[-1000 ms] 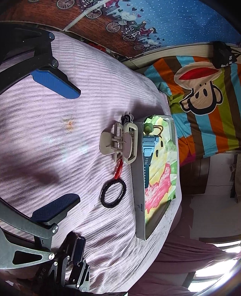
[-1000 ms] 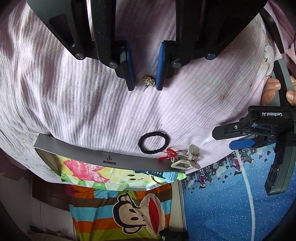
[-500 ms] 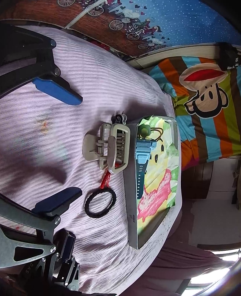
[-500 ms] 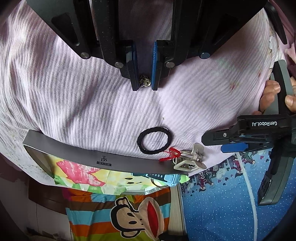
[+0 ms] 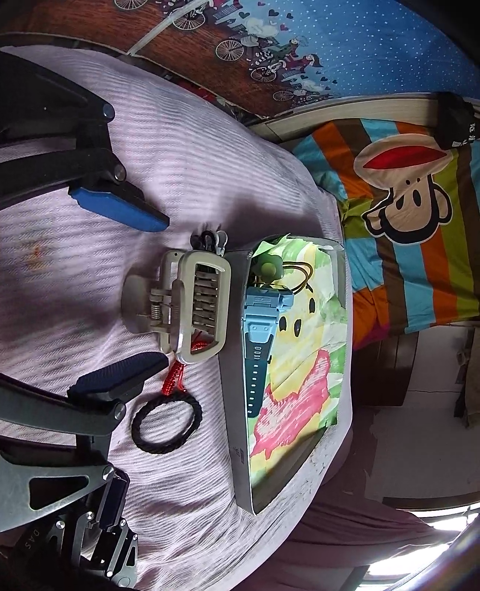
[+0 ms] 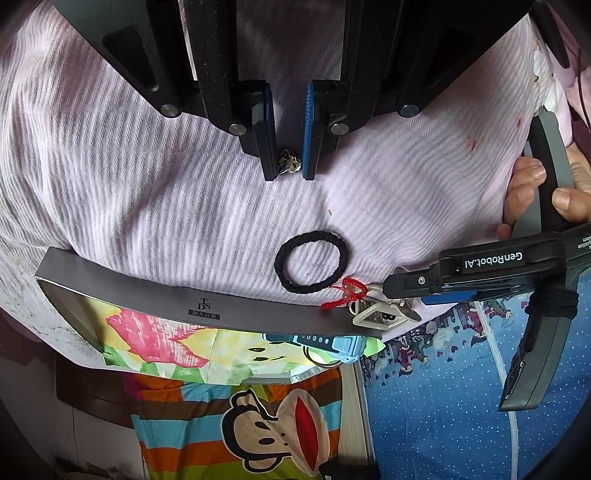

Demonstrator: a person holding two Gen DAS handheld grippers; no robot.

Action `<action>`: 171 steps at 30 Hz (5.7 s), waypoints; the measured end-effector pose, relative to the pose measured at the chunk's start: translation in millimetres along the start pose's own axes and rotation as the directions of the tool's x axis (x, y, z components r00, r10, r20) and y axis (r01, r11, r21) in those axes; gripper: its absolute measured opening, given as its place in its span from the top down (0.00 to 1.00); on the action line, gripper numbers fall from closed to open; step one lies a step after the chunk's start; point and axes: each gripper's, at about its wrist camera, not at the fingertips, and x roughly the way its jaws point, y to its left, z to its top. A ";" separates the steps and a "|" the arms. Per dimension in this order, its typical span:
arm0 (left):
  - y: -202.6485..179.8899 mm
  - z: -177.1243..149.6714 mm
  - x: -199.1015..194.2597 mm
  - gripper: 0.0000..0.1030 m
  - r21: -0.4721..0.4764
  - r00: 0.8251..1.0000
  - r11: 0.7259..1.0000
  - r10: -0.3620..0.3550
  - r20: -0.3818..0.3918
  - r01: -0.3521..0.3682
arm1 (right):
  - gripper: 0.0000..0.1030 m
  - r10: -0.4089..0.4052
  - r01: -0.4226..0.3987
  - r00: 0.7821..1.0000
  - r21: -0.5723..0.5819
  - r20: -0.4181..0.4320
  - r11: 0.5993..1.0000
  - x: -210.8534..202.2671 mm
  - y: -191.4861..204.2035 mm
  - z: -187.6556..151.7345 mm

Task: Organize jewelry
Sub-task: 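Lift the gold piece with the right tool while the left tool grasps the beige clip, then carry the gold piece and beige clip into the tray while both tools open there, then pull both tools back from the tray toward the remaining items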

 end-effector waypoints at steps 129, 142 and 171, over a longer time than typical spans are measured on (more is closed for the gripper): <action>30.0 -14.4 -100.7 0.00 -0.155 0.908 0.988 0.089 0.410 -0.026 | 0.01 -0.190 0.161 0.811 0.101 0.554 0.982 -98.2 11.4 36.0; 31.4 -36.8 -107.8 0.00 -0.178 0.913 0.983 0.105 0.395 -0.036 | 0.01 -0.205 0.189 0.822 0.086 0.531 0.978 -98.1 14.3 19.5; 23.1 -38.7 -94.2 0.00 -0.122 0.947 0.990 0.100 0.305 -0.066 | 0.01 -0.197 0.196 0.844 0.056 0.498 0.979 -87.7 19.5 14.0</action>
